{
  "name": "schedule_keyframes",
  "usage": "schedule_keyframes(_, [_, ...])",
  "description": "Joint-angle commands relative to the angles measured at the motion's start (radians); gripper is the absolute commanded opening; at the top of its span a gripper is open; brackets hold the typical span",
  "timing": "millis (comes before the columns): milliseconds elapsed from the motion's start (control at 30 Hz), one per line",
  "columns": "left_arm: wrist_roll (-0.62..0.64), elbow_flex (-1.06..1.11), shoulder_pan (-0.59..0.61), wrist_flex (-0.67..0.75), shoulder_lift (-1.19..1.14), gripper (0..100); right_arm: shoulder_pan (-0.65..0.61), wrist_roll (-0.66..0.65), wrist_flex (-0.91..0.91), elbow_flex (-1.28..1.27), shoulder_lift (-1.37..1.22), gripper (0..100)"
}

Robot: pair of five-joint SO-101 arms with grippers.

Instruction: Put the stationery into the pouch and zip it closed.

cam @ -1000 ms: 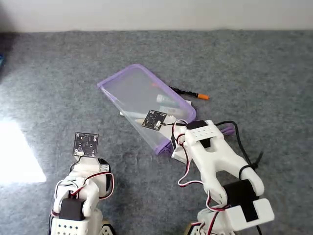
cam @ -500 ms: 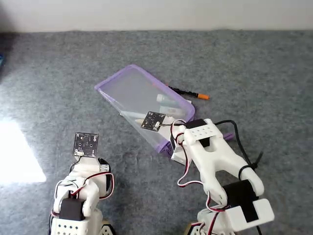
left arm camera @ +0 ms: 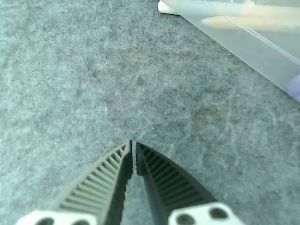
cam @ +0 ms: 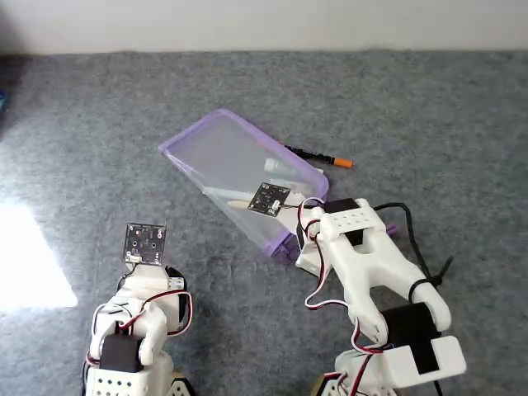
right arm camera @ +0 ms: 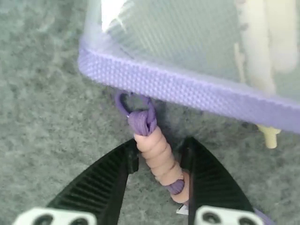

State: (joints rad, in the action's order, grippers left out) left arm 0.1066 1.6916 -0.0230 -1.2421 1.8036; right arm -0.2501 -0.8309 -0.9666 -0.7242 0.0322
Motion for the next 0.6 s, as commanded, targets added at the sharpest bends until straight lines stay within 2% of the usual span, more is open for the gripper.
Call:
schedule_keyframes(0, [-0.012,-0.008,0.006,-0.006,0.014,2,0.027,-0.006,-0.024,0.009,0.001,17.7])
schedule_keyframes(233, [-0.012,-0.008,0.006,-0.006,0.014,2,0.059,-0.014,-0.051,0.009,0.004,18.0])
schedule_keyframes(367, [-0.012,-0.008,0.006,-0.006,0.014,2,0.028,-0.074,-0.094,0.009,0.004,18.0])
schedule_keyframes(567, [-0.012,-0.008,0.006,-0.006,0.014,2,0.019,-0.077,-0.045,0.008,-0.005,18.0])
